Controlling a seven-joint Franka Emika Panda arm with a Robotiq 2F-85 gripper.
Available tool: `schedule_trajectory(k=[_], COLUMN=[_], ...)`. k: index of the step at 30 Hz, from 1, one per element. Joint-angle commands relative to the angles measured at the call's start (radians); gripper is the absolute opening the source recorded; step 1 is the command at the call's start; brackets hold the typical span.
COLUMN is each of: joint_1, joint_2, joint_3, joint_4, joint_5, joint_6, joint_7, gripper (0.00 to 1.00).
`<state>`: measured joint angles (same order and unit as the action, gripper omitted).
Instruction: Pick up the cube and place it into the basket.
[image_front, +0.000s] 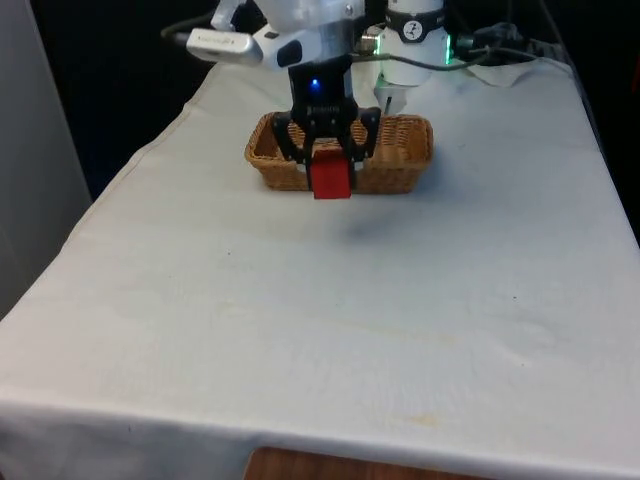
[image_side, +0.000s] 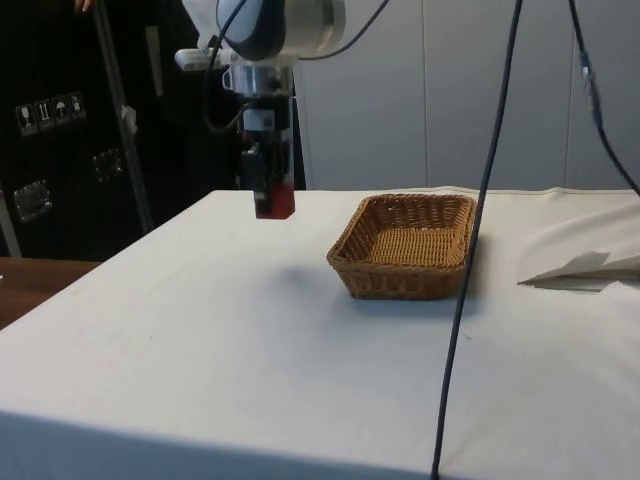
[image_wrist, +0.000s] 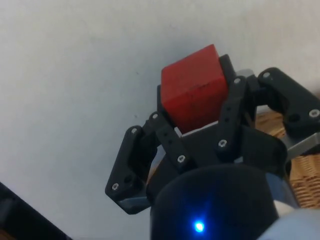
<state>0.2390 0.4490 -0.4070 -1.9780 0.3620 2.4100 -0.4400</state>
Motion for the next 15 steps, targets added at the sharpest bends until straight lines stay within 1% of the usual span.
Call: schedule_trajectory(k=[1,5,6,7,14,15], joint_1=[0.007,0.007,0.000,0.007,0.005,0.000], joint_2=[-0.017,-0.067,-0.056,-0.077,-0.153,-0.149], joint_3=[-0.007,-0.008,-0.001,-0.008,-0.009,-0.004], joint_4=[-0.019,-0.067,-0.055,-0.076,-0.152,-0.145], joint_5=[-0.012,-0.022,-0.011,-0.023,-0.031,-0.020], joint_6=[0.008,0.014,0.004,0.015,0.026,0.012], joint_7=[0.007,0.004,-0.002,0.003,-0.005,-0.011], gripper=[0.02,0.02,0.02,0.02,0.02,0.02])
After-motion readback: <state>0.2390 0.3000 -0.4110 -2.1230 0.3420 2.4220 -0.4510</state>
